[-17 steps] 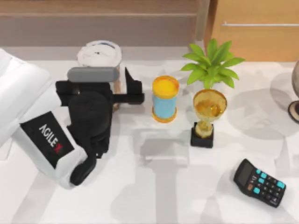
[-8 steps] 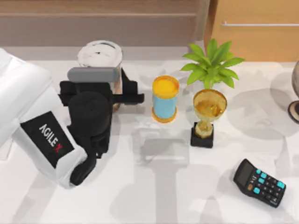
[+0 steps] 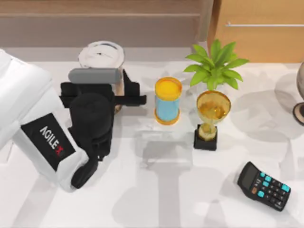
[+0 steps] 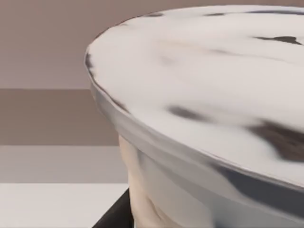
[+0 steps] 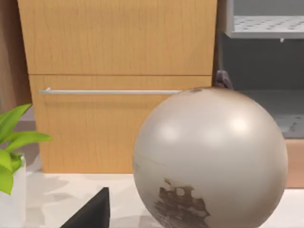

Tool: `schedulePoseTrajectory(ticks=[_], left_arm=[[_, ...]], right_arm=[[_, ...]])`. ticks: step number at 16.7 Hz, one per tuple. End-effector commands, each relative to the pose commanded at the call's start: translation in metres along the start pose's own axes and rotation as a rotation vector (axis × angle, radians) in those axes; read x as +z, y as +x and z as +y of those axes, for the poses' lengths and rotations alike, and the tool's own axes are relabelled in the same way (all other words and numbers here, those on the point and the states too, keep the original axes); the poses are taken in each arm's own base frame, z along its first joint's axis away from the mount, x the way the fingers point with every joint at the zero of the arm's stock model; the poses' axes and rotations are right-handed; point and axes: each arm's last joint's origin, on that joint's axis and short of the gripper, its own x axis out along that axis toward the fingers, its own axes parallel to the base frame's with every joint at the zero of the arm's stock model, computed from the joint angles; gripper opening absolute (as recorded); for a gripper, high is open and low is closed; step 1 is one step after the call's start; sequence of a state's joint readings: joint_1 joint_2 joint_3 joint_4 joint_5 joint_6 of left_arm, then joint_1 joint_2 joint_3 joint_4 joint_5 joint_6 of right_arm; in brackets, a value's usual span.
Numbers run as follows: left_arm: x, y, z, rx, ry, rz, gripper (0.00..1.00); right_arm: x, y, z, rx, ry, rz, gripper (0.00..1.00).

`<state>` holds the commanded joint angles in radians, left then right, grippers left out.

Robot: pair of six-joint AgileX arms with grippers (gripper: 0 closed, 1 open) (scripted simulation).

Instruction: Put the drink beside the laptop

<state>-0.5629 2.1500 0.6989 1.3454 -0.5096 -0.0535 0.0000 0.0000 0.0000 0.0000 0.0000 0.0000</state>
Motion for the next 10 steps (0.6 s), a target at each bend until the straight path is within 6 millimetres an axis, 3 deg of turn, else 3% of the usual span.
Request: schedulePoseTrajectory(ticks=[10], left_arm=[[0.0075, -0.0012, -0.0007, -0.002, 0.001, -0.001, 0.00]], right_arm=[[0.0000, 0.0000, 0.0000, 0.000, 0.000, 0.000, 1.00]])
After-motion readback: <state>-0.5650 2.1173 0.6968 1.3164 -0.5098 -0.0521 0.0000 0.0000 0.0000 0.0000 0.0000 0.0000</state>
